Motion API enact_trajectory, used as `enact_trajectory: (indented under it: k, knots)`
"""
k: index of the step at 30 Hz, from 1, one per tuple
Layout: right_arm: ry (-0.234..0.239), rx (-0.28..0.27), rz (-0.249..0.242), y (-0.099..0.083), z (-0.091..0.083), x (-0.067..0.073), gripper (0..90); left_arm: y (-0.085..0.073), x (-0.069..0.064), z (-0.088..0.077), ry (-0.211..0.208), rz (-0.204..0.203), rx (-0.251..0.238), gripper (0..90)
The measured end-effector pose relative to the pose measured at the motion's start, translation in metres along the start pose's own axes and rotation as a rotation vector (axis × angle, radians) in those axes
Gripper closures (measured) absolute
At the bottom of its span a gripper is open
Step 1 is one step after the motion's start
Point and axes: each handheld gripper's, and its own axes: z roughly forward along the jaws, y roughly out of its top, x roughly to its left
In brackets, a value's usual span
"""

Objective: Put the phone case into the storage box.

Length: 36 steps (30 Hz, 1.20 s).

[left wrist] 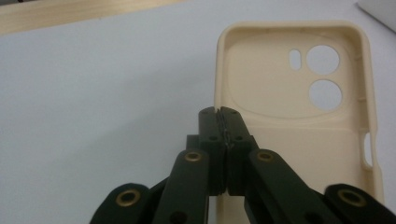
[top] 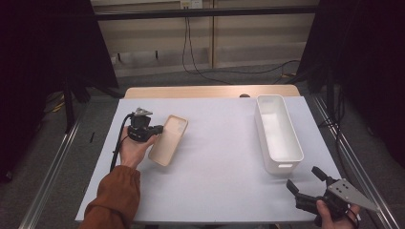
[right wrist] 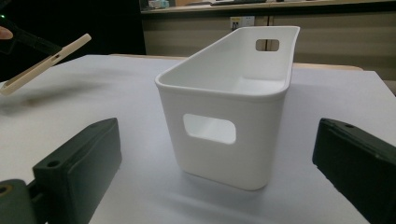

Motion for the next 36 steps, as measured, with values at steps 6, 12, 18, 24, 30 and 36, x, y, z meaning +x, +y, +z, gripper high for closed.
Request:
enact_trajectory:
  k: [6, 12, 18, 24, 30, 36]
  knots:
    - [0.002, 0.001, -0.003, 0.0, 0.0, 0.0, 1.0, 0.001, -0.005, -0.009, -0.011, 0.001, -0.058, 89.0]
    - [0.002, 0.001, -0.004, 0.0, 0.0, 0.0, 1.0, 0.0, -0.01, -0.015, -0.011, 0.008, -0.111, 89.0]
    - [0.001, 0.0, 0.001, 0.0, 0.0, 0.0, 1.0, -0.003, -0.013, -0.023, -0.006, 0.006, -0.157, 89.0]
    - [0.003, 0.002, -0.002, 0.0, 0.001, 0.0, 1.0, -0.005, -0.015, -0.029, -0.002, 0.013, -0.191, 88.9]
    - [0.006, 0.004, -0.005, 0.0, 0.001, 0.001, 1.0, -0.005, -0.023, -0.037, -0.005, 0.019, -0.241, 89.0]
    - [0.007, 0.004, -0.004, 0.0, 0.001, 0.001, 1.0, -0.009, -0.026, -0.04, -0.007, 0.012, -0.278, 88.9]
